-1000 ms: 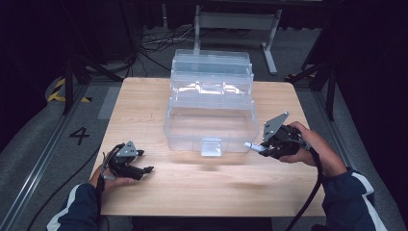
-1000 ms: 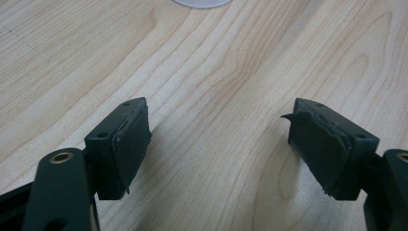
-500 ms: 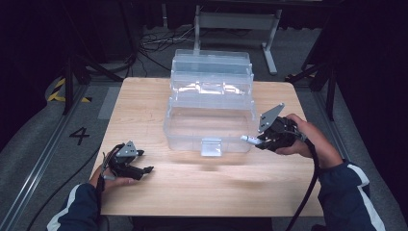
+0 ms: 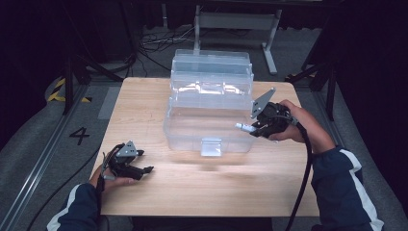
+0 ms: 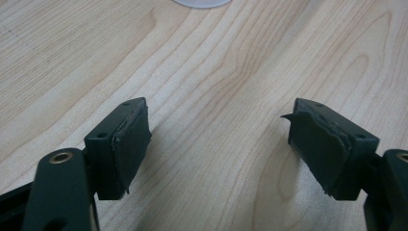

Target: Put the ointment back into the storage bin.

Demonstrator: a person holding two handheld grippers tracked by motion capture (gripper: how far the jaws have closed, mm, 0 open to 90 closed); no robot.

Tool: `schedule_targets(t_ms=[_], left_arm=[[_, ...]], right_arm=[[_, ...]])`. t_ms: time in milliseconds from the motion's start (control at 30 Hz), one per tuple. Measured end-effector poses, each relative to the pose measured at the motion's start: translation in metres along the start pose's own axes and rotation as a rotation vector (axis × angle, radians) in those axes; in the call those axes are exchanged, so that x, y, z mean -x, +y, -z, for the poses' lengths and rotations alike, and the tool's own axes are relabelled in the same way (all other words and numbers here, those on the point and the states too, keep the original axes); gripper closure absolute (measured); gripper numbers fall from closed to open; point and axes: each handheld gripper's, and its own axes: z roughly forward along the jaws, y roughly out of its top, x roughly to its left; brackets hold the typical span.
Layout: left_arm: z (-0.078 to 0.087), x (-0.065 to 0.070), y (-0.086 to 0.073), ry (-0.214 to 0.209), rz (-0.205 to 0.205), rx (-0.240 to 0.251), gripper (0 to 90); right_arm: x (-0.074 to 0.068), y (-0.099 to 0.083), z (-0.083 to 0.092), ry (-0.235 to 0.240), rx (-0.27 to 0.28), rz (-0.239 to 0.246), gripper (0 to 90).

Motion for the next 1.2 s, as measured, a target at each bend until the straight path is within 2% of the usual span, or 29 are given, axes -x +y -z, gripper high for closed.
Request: schedule_targets(t_ms=[567, 767, 1200], left_arm=[[0.0, 0.0, 0.0, -0.002, 0.001, 0.001, 22.7], [0.0, 0.0, 0.0, -0.005, 0.0, -0.002, 22.7], [0.0, 0.0, 0.0, -0.005, 0.0, -0.001, 22.7]], right_arm=[[0.028, 0.024, -0.014, 0.017, -0.058, -0.005, 71.5], [0.038, 0.03, -0.019, 0.021, -0.062, -0.011, 71.5], [0.049, 0.047, -0.034, 0.049, -0.097, 0.009, 71.5]])
